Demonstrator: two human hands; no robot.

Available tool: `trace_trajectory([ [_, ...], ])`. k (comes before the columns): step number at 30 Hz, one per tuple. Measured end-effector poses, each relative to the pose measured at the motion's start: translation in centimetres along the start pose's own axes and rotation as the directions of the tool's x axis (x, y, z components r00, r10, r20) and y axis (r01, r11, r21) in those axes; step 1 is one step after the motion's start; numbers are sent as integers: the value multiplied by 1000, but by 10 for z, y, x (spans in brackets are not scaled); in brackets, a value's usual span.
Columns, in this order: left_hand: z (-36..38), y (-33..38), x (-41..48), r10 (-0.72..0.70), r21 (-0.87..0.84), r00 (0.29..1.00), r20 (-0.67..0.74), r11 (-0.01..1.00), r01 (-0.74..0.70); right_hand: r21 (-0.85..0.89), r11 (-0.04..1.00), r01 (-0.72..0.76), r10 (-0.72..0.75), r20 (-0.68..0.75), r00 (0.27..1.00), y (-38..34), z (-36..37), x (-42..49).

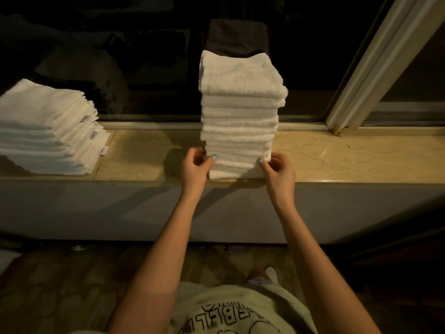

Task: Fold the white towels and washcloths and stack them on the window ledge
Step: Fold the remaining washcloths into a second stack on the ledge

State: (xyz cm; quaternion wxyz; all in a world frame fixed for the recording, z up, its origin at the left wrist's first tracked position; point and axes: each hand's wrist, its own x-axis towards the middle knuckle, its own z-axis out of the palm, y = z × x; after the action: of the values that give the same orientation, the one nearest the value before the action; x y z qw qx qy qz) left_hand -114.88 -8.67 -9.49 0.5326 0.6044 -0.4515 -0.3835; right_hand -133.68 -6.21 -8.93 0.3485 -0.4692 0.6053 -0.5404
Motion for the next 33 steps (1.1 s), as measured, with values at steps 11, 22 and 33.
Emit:
trace_trajectory([
  [11, -6, 2, 7, -21, -73, 1000, 23, 997, 22, 121, 991, -57, 52, 47, 998, 2, -3, 3],
  [22, -17, -2, 6, -159, -29, 976, 147, 986, 165, 24, 999, -27, 23, 140, 990, 5, -4, 1],
  [33, -1, -15, -15, -100, 144, 995, 10, 985, 98, -239, 971, -10, -6, -65, 998, 14, 4, -5],
])
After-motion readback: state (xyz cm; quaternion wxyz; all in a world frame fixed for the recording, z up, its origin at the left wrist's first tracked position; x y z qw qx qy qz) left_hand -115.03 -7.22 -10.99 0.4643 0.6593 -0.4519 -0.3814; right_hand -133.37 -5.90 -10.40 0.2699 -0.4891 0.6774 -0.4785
